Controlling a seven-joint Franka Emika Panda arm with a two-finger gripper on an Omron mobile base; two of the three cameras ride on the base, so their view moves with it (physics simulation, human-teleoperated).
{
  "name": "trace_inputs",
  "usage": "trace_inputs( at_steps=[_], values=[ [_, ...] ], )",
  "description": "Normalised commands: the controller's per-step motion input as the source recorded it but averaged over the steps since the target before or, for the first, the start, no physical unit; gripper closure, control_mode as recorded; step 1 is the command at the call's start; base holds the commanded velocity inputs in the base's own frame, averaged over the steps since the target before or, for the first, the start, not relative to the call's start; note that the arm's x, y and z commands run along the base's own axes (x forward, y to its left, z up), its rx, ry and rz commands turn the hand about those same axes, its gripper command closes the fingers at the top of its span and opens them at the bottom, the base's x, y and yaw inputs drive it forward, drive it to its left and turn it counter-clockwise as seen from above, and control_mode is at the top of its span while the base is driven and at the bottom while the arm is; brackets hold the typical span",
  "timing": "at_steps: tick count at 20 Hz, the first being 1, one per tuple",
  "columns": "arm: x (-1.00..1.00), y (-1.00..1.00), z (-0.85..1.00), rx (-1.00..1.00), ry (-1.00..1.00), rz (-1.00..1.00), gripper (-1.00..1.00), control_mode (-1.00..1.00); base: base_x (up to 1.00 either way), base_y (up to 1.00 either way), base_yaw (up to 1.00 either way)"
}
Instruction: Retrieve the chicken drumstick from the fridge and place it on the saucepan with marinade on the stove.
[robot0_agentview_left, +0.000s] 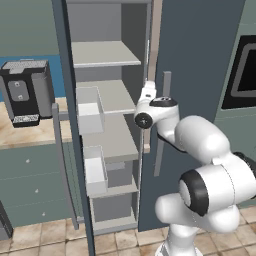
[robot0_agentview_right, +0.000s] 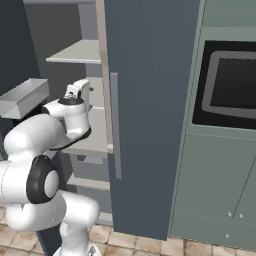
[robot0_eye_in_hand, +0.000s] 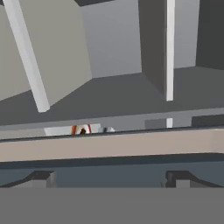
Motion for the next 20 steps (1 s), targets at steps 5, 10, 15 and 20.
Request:
trace_inputs(
  at_steps=[5,10,15,20],
  values=[
    [0.35,0.0,0.0,0.0,0.0,-0.04,-1.0,-1.0,0.0,0.0,0.0],
    [0.38,0.0,0.0,0.0,0.0,-0.09,-1.0,-1.0,0.0,0.0,0.0],
    [0.44,0.0,0.0,0.0,0.0,-0.1,-1.0,-1.0,0.0,0.0,0.0],
    [0.48,0.0,0.0,0.0,0.0,-0.1,-1.0,-1.0,0.0,0.0,0.0]
  ],
)
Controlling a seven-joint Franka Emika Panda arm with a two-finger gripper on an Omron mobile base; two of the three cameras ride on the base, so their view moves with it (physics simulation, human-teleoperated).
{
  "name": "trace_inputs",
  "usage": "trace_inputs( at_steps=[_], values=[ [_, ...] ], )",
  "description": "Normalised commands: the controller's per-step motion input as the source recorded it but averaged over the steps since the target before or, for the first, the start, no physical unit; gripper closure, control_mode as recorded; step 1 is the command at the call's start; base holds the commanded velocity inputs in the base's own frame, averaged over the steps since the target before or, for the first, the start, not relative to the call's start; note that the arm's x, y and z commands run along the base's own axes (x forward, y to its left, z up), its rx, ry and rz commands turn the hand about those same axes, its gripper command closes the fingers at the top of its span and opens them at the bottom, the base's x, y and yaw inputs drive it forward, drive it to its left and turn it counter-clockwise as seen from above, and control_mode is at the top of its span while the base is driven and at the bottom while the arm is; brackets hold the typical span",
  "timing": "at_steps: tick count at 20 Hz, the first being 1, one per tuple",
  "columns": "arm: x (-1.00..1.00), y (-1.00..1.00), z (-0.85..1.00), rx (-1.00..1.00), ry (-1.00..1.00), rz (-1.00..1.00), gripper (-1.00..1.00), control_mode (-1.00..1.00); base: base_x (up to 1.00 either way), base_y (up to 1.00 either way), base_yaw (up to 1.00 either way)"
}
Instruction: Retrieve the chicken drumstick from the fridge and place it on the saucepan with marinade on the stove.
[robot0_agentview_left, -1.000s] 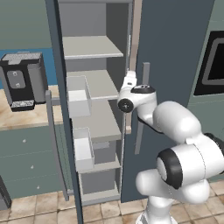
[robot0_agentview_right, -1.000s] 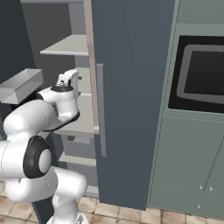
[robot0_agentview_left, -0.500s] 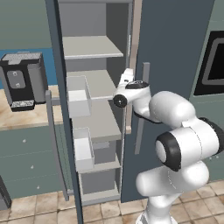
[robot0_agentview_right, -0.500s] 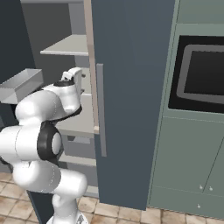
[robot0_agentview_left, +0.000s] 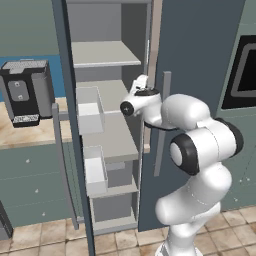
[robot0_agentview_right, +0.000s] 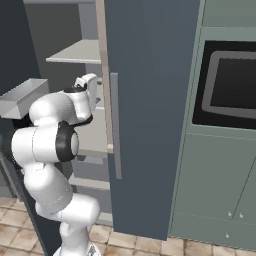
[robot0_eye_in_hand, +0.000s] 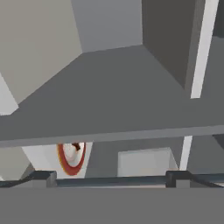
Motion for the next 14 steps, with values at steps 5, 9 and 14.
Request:
trace_inputs(
  at_steps=[5,9,14],
  values=[
    [0.44,0.0,0.0,0.0,0.0,-0.08,-1.0,-1.0,0.0,0.0,0.0],
    [0.16,-0.11,0.0,0.0,0.0,-0.12,-1.0,-1.0,0.0,0.0,0.0],
    [-0.31,-0.6,-0.12,0.0,0.0,-0.23,-1.0,-1.0,0.0,0.0,0.0]
  ],
)
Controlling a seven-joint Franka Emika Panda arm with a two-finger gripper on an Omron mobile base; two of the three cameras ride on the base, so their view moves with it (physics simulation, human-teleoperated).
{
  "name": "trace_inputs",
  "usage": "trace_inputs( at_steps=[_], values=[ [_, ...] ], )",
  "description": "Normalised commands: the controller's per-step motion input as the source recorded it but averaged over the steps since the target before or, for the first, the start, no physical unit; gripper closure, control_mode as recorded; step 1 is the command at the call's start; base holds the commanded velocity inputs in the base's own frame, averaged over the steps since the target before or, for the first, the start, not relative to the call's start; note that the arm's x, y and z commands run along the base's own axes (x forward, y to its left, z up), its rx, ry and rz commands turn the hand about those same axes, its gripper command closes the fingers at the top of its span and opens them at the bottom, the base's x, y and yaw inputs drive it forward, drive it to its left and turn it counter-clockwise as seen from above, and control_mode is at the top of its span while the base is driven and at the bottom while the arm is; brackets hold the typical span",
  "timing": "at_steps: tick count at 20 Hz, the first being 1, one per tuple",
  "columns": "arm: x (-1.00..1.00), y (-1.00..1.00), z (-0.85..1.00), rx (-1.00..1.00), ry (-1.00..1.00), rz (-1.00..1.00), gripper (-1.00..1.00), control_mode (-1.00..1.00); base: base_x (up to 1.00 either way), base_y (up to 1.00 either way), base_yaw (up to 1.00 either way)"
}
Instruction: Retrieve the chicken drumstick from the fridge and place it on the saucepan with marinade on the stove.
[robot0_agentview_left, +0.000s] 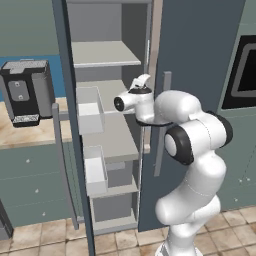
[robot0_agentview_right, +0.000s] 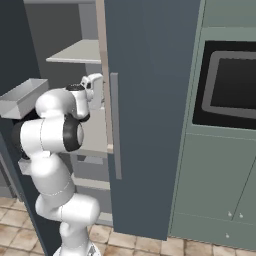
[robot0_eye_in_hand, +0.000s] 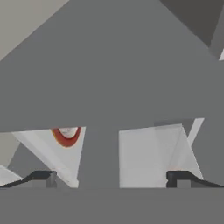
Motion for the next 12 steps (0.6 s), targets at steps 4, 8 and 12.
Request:
trace_inputs(
  at_steps=[4,8,12],
  values=[
    [-0.51,-0.66,-0.13,0.0,0.0,-0.24,-1.0,-1.0,0.0,0.0,0.0],
    [-0.96,-0.57,-0.06,0.0,-0.03,-0.25,-1.0,-1.0,0.0,0.0,0.0],
    [-1.0,-0.76,-0.03,0.0,0.0,-0.29,-1.0,-1.0,0.0,0.0,0.0]
  ],
)
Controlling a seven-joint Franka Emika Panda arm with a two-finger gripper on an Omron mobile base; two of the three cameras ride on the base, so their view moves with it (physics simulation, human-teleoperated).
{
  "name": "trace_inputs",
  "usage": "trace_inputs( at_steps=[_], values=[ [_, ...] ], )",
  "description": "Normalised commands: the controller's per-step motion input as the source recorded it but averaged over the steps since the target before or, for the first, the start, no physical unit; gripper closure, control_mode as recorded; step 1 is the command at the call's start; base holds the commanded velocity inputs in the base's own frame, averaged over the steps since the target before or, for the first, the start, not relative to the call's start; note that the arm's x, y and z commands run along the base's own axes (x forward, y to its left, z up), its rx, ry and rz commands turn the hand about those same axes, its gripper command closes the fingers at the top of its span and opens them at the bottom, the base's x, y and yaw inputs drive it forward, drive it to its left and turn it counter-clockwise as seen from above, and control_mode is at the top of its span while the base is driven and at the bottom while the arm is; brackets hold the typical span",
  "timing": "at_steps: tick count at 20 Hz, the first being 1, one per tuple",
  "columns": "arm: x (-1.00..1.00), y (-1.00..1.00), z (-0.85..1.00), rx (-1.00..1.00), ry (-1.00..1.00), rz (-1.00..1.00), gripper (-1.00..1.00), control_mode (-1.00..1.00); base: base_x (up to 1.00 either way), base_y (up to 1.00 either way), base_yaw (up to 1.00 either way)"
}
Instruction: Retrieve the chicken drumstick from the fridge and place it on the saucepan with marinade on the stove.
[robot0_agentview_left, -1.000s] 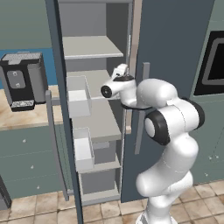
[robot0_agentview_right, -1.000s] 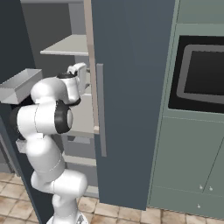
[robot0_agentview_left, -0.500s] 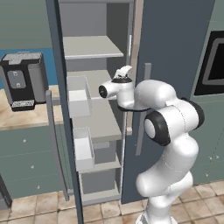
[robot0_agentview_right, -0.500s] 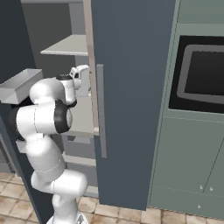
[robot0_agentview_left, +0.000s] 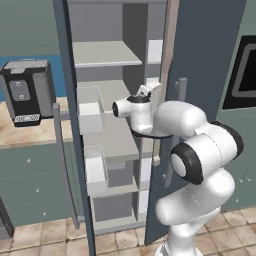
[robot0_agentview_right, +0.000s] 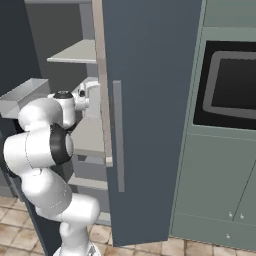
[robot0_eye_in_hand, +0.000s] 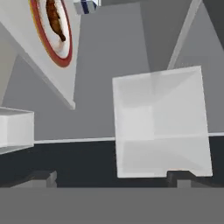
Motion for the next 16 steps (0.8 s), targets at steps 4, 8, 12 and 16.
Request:
trace_inputs(
  at_steps=[4,8,12,16],
  values=[
    [-1.0,-0.99,-0.09,0.0,0.0,-0.31,-1.0,-1.0,0.0,0.0,0.0],
    [-1.0,-1.0,-0.1,0.0,0.0,-0.3,-1.0,-1.0,0.0,0.0,0.0],
    [-1.0,-1.0,-0.08,0.0,0.0,-0.29,-1.0,-1.0,0.0,0.0,0.0],
    [-1.0,-1.0,-0.01,0.0,0.0,-0.26,-1.0,-1.0,0.0,0.0,0.0]
  ],
)
